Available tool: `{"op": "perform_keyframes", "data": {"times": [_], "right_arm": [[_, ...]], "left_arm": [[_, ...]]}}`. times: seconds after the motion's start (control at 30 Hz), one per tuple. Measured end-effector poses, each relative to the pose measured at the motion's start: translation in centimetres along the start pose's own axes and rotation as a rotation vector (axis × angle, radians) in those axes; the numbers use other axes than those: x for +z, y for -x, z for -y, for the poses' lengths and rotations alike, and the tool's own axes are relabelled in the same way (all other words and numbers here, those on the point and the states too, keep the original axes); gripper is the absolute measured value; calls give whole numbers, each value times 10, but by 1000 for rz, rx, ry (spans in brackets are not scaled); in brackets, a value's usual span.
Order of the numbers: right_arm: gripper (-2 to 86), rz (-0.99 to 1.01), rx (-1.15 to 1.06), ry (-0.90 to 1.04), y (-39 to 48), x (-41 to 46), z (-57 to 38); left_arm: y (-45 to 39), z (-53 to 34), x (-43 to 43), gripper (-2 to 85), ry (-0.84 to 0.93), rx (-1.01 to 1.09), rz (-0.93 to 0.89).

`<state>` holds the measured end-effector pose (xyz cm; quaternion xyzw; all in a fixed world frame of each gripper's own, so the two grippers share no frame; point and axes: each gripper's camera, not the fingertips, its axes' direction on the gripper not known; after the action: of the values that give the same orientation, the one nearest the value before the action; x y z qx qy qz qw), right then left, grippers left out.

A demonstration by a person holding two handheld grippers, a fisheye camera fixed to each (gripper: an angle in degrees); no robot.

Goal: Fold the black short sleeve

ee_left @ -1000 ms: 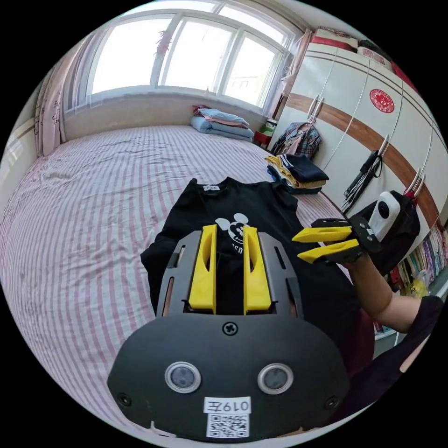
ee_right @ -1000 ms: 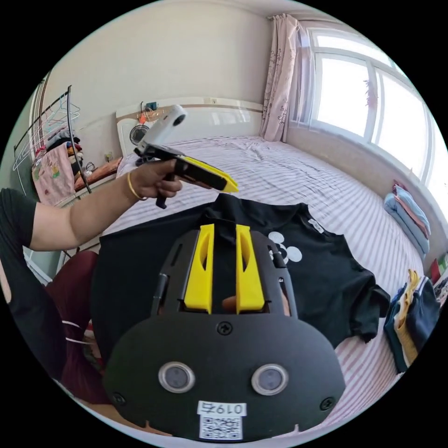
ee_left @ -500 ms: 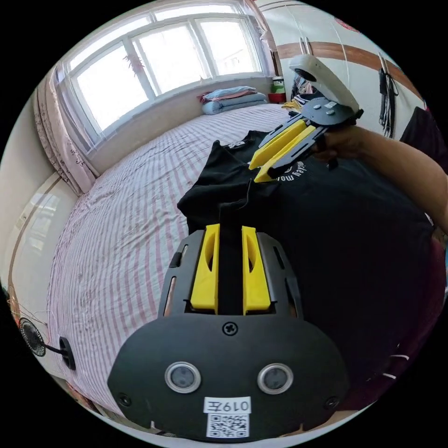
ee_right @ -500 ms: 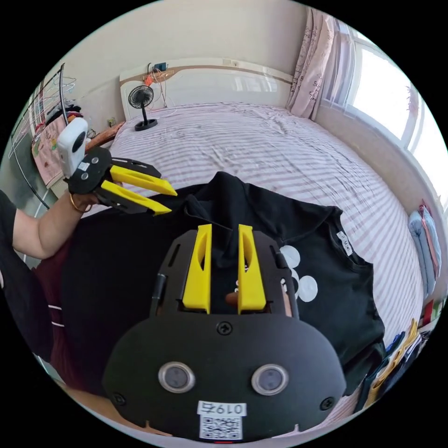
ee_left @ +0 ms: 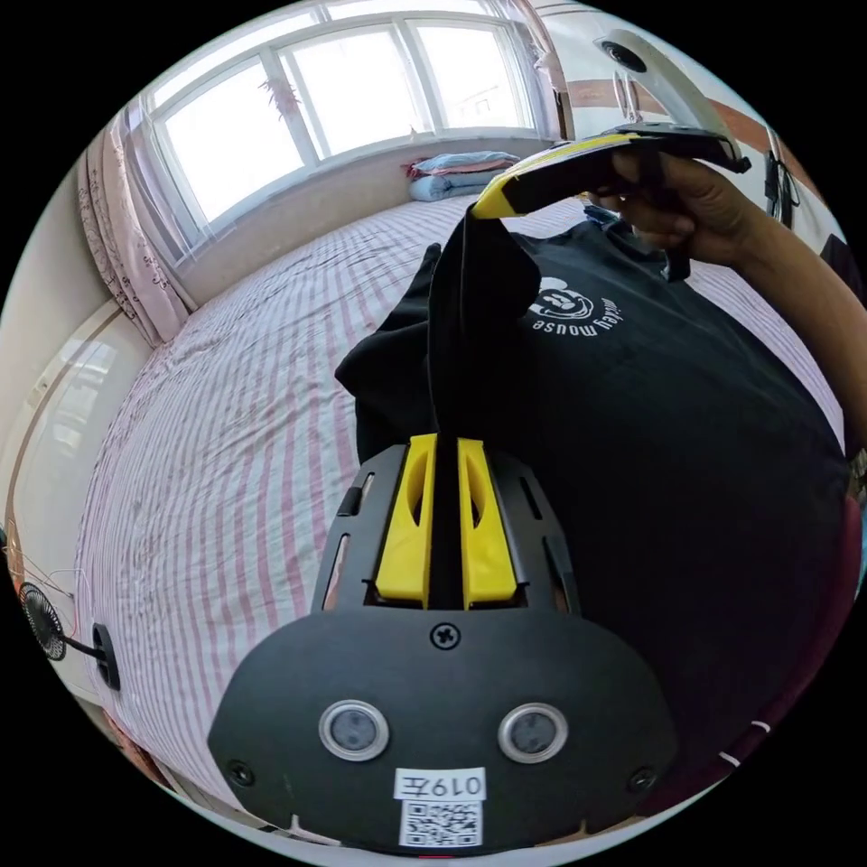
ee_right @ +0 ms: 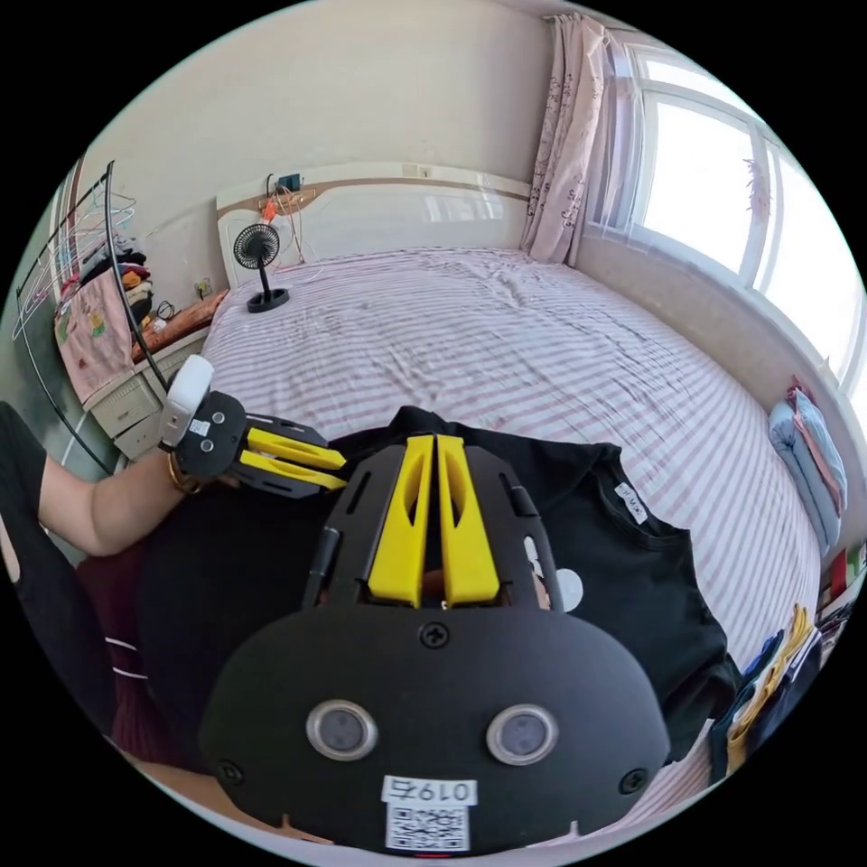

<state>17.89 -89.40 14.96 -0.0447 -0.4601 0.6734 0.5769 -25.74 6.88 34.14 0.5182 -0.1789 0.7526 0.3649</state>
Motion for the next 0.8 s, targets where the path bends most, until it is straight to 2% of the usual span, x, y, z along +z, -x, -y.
{"op": "perform_keyframes", "data": {"times": [0.17, 0.33, 0.57, 0.67, 0.8], "right_arm": [[-9, -44, -5, -66, 3, -24, 13], [-9, -17, 10, -88, -6, -41, 19], [-9, -13, 60, -143, -15, -64, 15], [-9, -20, 73, -135, -18, -69, 17], [-9, -33, 75, -129, -17, -74, 21]], "left_arm": [[2, 0, -10, 12, -37, -42, -40], [-6, 4, -16, 18, -42, -70, -4], [-32, 0, -51, 26, -195, -23, -28], [-54, 2, -56, 51, -200, 57, 42], [-98, 8, -50, 101, -136, 196, 279]]}}
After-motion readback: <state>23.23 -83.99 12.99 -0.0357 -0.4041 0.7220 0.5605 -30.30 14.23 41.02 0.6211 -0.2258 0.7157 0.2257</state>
